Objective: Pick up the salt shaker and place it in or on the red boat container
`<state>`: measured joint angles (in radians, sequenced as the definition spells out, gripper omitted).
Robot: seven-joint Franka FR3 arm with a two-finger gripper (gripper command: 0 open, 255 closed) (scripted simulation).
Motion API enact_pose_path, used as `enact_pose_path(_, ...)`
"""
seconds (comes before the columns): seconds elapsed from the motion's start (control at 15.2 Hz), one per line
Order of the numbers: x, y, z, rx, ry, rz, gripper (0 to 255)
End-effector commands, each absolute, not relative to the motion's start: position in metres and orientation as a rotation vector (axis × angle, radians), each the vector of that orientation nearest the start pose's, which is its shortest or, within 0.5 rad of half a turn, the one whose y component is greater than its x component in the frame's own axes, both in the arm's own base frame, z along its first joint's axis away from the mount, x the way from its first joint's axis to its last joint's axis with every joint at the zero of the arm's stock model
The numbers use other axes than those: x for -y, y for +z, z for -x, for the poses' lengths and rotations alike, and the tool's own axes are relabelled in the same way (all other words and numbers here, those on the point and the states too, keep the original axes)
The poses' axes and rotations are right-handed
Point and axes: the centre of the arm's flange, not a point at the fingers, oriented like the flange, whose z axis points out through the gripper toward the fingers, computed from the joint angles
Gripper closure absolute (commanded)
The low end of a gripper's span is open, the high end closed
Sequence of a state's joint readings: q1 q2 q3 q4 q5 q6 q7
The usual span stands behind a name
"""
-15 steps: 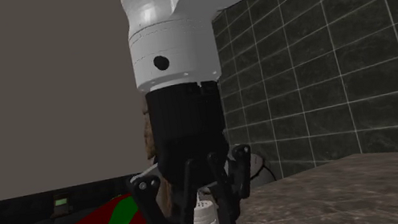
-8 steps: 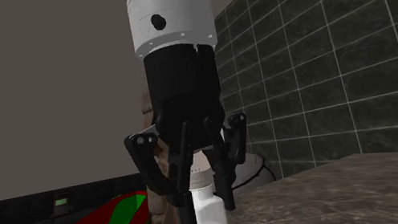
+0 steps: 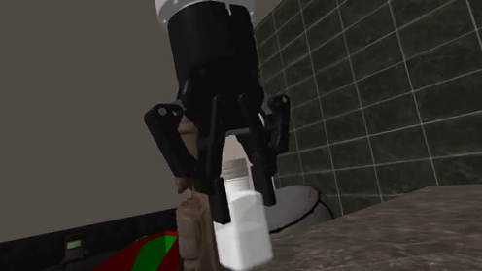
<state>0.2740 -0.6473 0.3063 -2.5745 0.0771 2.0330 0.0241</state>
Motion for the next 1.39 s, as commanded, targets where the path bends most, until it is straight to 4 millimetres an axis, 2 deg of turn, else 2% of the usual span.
enact_pose_path(0.0, -0.208, 0.480, -0.303, 0.755, -0.181, 3.132, 255)
enact_pose_path(0.4, -0.208, 0.509, -0.303, 0.755, -0.181, 3.132, 255)
enact_pose_path(1.32, -0.300, 0.516, -0.463, 0.755, -0.181, 3.132, 255)
